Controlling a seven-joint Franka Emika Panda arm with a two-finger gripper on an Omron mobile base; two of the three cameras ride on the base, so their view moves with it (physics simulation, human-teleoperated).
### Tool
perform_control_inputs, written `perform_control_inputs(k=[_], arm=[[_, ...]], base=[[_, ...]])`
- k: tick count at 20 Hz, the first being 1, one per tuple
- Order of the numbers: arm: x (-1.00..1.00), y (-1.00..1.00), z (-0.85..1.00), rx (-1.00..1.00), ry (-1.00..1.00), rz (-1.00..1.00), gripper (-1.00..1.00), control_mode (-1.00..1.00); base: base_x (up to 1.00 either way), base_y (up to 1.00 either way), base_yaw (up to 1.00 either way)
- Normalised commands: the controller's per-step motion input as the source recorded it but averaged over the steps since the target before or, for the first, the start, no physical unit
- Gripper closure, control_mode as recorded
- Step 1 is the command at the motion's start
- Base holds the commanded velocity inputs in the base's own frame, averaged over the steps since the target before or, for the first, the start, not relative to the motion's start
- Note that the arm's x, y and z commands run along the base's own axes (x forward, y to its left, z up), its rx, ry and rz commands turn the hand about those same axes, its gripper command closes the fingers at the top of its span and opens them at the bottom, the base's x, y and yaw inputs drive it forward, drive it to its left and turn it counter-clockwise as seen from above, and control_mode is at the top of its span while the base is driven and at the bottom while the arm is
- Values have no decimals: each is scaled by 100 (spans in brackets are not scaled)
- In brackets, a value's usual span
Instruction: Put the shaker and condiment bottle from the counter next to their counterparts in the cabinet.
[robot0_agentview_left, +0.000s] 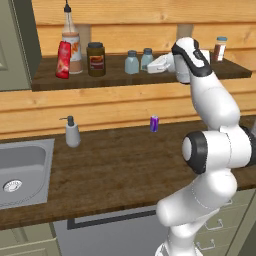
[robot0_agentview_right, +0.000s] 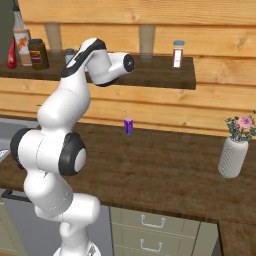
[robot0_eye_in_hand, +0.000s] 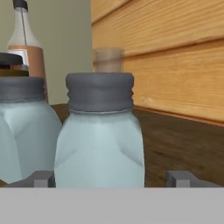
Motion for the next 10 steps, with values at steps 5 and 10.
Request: perform_control_inputs(k=[5,10], arm=[[0,-30,0,0,-1,0,-100,-100],[6,-63,0,0,0,0,-100,-100]], base=[[0,0,0],[0,0,0]])
